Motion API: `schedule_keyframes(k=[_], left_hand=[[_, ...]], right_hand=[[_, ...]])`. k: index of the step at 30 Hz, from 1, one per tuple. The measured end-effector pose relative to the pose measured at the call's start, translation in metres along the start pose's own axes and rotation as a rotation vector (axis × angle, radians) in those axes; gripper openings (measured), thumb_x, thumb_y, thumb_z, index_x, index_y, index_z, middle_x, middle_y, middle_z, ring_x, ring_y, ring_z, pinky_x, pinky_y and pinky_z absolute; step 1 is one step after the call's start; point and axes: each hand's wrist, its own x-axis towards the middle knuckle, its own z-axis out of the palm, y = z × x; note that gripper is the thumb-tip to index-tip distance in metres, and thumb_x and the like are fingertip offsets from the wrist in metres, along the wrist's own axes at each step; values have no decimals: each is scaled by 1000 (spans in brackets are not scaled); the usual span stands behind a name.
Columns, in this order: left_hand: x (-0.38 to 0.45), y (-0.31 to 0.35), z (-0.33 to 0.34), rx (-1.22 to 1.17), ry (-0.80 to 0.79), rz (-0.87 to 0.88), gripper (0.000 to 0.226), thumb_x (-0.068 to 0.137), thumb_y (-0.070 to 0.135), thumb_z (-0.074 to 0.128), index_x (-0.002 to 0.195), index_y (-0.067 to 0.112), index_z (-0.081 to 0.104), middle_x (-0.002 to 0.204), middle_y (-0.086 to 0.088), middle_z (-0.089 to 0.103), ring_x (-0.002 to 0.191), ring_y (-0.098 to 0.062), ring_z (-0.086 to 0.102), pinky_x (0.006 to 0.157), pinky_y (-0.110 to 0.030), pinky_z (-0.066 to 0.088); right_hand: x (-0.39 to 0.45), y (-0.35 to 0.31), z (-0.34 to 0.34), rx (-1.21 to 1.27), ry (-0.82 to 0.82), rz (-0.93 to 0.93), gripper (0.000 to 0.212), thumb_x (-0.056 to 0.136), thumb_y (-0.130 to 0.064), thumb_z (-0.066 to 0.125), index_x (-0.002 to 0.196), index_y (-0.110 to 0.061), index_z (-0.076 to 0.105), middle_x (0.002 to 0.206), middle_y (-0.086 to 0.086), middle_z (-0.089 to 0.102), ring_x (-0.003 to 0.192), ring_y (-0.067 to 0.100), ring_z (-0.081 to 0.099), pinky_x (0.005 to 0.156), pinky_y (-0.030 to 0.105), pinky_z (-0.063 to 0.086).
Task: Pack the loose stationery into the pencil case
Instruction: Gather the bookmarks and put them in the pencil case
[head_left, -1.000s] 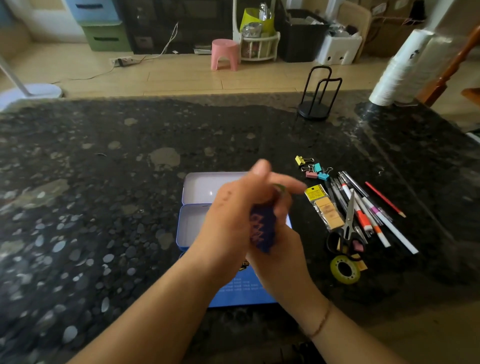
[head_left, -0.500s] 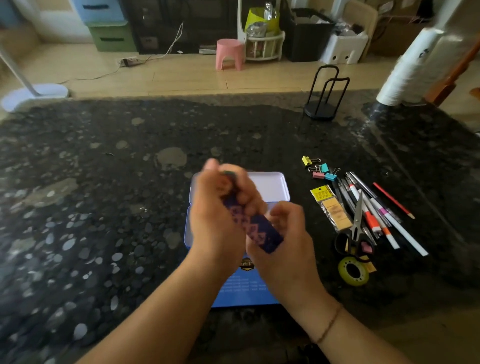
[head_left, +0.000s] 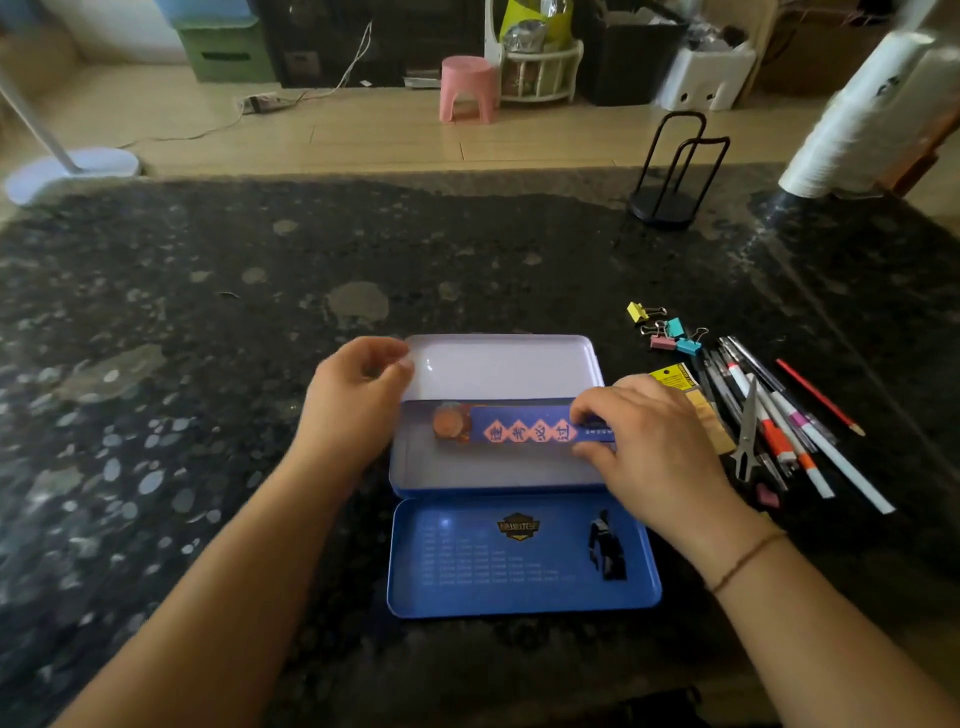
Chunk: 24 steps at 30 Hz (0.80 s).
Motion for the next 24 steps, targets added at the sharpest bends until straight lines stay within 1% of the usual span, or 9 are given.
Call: schedule_keyframes(k=[2, 4, 6, 8, 9, 12, 14, 19, 24], left_hand=[[3, -13, -8, 369, -35, 129, 20, 86, 24, 62, 106, 24, 65, 98, 4, 65, 85, -11, 61, 73, -28, 50], [2, -22, -7, 484, -87, 179, 26, 82, 24, 67, 108, 23, 64, 101, 2, 63, 86, -12, 59, 74, -24, 44], [0, -26, -3, 485, -147, 188, 33, 78, 26, 71, 110, 24, 63, 103, 3, 62, 86, -12, 59, 72, -22, 43], [-2, -27, 1, 530, -158, 246, 38, 76, 26, 73, 112, 24, 62, 105, 2, 59, 90, -17, 58, 76, -26, 45], [-2, -26, 1, 547, -156, 273, 40, 75, 27, 73, 113, 25, 61, 105, 2, 56, 92, -18, 57, 77, -27, 44], [-3, -26, 0, 575, -186, 284, 48, 74, 29, 73, 119, 28, 58, 102, 8, 47, 87, -12, 49, 75, -24, 39], [-5, -25, 0, 591, -193, 293, 49, 74, 27, 74, 120, 28, 57, 101, 9, 44, 86, -9, 47, 73, -22, 37], [-5, -25, 1, 576, -163, 327, 44, 73, 26, 74, 115, 26, 61, 99, 7, 49, 87, -13, 52, 72, -25, 44], [-3, -26, 1, 589, -171, 332, 43, 73, 27, 75, 114, 27, 60, 101, 5, 52, 88, -12, 52, 71, -23, 43]], right_hand=[[5, -5, 1, -9, -28, -5, 28, 66, -21, 85, 85, -24, 65, 80, -15, 42, 87, 17, 51, 74, 30, 34], [8, -10, 5, 1, -36, -24, 26, 67, -23, 84, 85, -24, 66, 78, -16, 38, 86, 17, 50, 74, 32, 35], [10, -15, 8, 22, -56, -46, 25, 69, -26, 83, 87, -25, 66, 78, -17, 38, 84, 14, 45, 75, 33, 36], [11, -19, 14, 40, -91, -52, 22, 74, -28, 79, 91, -26, 65, 77, -20, 36, 84, 10, 39, 76, 31, 34], [12, -21, 16, 41, -101, -55, 22, 75, -29, 78, 91, -27, 64, 77, -21, 39, 85, 11, 40, 75, 30, 32], [15, -22, 23, 1, -93, -67, 22, 74, -30, 79, 88, -27, 62, 83, -14, 61, 89, 16, 49, 72, 31, 31], [16, -19, 24, -13, -95, -69, 20, 75, -33, 78, 89, -28, 63, 88, -13, 66, 89, 16, 50, 73, 31, 31], [11, -14, 16, -80, -96, -59, 29, 71, -38, 80, 94, -28, 66, 99, -12, 62, 96, 16, 50, 78, 33, 38], [2, 3, -3, -145, -174, 122, 32, 74, -46, 76, 101, -33, 65, 104, -12, 53, 94, 12, 43, 72, 29, 37]])
